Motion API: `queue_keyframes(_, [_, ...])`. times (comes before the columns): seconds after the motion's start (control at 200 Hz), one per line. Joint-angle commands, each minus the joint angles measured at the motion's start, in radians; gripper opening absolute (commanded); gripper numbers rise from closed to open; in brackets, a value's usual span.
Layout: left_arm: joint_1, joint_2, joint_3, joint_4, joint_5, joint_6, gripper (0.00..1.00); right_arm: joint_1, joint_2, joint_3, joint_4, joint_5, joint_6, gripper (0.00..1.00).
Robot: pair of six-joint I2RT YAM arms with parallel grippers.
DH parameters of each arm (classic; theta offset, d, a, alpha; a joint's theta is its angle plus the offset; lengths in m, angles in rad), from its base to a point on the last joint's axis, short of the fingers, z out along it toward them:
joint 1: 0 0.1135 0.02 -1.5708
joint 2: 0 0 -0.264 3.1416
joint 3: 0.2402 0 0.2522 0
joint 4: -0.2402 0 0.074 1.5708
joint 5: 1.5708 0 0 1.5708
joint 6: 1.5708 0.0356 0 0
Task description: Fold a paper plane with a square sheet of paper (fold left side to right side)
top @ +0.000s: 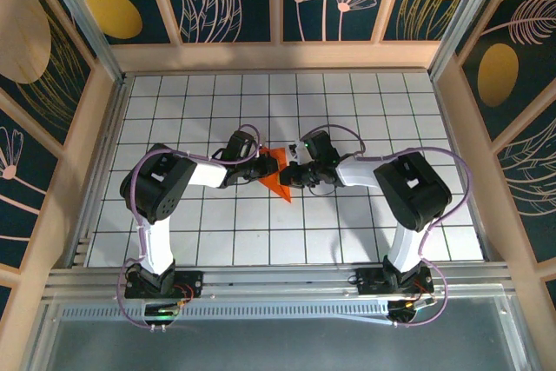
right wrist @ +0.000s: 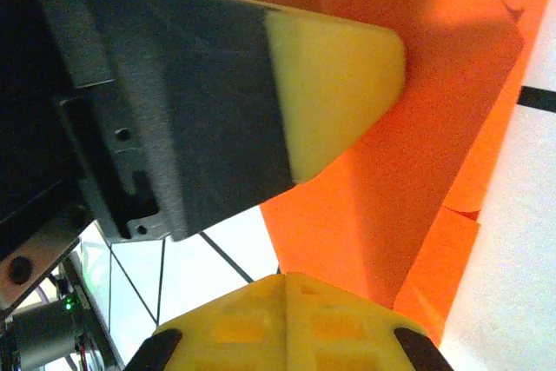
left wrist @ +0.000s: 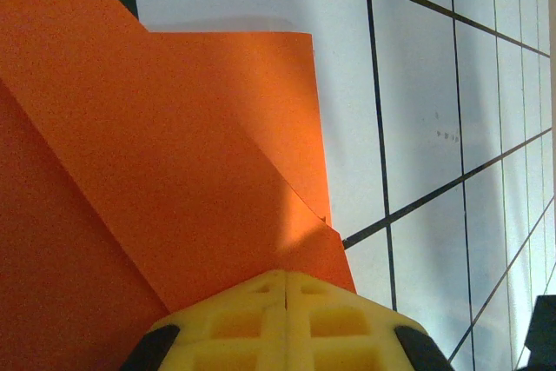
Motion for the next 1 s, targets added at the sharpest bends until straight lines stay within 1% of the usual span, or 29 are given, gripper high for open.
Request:
queue_keyframes(0.0, [0.000,0.015,-0.023,-0.058,-0.034,-0.004,0.00,0.000,0.019,-0.012,0.050,0.020,0.022,0.00])
queue_keyframes(0.375, [0.000,0.018,-0.018,-0.061,-0.034,-0.006,0.00,0.001,0.065,0.016,0.039,0.059,0.020,0.00])
queue_keyframes(0.686, [0.000,0.021,-0.012,-0.073,-0.044,-0.009,0.00,0.010,0.074,0.018,-0.052,0.109,-0.020,0.00])
queue_keyframes(0.996, [0.000,0.028,-0.011,-0.085,-0.063,-0.017,0.00,0.030,0.049,-0.006,-0.125,0.112,-0.051,0.00])
